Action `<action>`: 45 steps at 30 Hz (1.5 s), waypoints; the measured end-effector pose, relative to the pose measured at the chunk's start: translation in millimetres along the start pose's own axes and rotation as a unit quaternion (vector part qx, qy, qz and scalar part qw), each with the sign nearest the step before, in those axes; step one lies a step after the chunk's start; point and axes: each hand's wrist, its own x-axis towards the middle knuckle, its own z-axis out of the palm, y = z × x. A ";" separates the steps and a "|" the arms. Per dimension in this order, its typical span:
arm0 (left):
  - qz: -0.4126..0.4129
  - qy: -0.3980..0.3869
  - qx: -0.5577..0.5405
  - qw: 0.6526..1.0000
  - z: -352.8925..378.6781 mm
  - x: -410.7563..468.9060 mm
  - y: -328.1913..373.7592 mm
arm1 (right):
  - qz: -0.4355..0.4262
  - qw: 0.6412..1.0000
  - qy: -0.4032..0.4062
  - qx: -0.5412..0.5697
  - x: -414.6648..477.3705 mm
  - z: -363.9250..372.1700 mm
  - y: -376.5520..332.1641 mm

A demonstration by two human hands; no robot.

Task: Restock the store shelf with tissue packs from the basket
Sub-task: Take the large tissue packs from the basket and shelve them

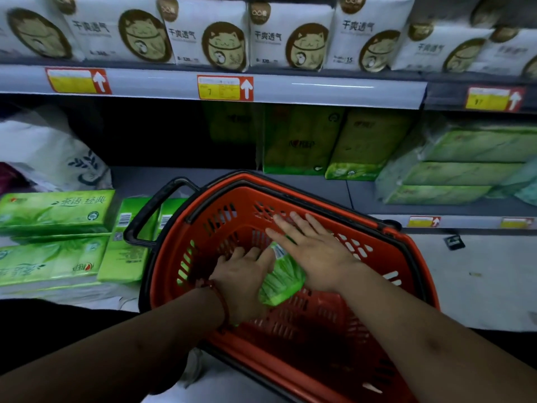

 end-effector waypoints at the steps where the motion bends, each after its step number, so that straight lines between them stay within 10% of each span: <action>1: 0.018 0.005 0.011 1.000 1.8 0.9 0.2 | -0.005 1.000 -0.019 0.000 0.8 1.0 0.4; 19: -0.014 -0.053 0.068 0.996 11.7 49.6 -39.8 | 0.266 0.945 -0.071 0.177 -26.3 22.6 12.5; 30: -0.081 -0.011 0.030 0.996 24.9 23.9 -8.9 | 0.150 0.980 -0.005 0.133 -12.6 42.8 49.2; 45: -0.086 -0.031 -0.378 0.921 -24.9 48.6 -105.5 | 0.138 0.862 0.125 0.472 15.1 17.4 30.9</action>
